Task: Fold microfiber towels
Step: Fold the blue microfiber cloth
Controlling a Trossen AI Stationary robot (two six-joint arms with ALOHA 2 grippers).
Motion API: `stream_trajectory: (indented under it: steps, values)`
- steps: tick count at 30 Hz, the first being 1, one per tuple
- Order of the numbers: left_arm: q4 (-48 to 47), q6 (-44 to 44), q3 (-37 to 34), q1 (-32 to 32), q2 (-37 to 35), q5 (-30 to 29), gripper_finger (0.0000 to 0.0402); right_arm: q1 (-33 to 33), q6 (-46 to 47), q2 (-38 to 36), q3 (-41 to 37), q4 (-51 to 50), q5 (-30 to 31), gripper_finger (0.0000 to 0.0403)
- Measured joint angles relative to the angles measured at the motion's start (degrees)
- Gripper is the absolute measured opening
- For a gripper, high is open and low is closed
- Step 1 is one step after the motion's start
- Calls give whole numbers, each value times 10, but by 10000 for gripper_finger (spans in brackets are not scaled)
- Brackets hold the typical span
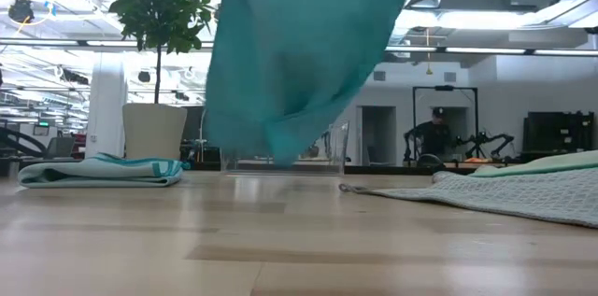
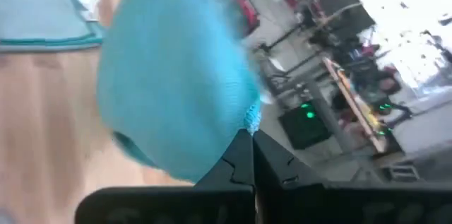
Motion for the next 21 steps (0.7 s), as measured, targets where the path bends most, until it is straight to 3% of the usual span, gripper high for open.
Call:
stream_trajectory:
  steps: [1,2,4,6,7,8,10,11,12,14,17,21]
  values:
    - [0,-12,6,10,0,8,3,-1,-7,-4,4,10,-31,13]
    - [1,-24,13,17,-1,57,3,-3,-37,-7,10,40,-85,13]
    - [7,-44,24,20,-3,201,2,2,-129,-8,14,123,-199,13]
    - [25,-55,30,11,0,300,2,22,-216,-6,14,187,-251,12]
    - [26,-31,32,7,0,317,2,31,-251,-8,14,195,-241,12]
    - [26,7,37,7,0,294,1,35,-264,-11,14,193,-188,12]
    - [13,49,51,20,-5,139,1,32,-236,-21,13,153,-9,13]
    - [2,50,61,33,-6,74,1,23,-213,-30,13,140,53,14]
    - [-5,48,74,49,-6,52,1,12,-204,-37,16,140,66,15]
    - [-37,14,94,69,-6,105,1,1,-202,-49,25,156,-3,15]
    - [-45,-37,105,68,-3,254,1,4,-217,-60,30,187,-165,14]
    - [-51,-74,106,62,3,261,0,16,-233,-66,31,190,-170,14]
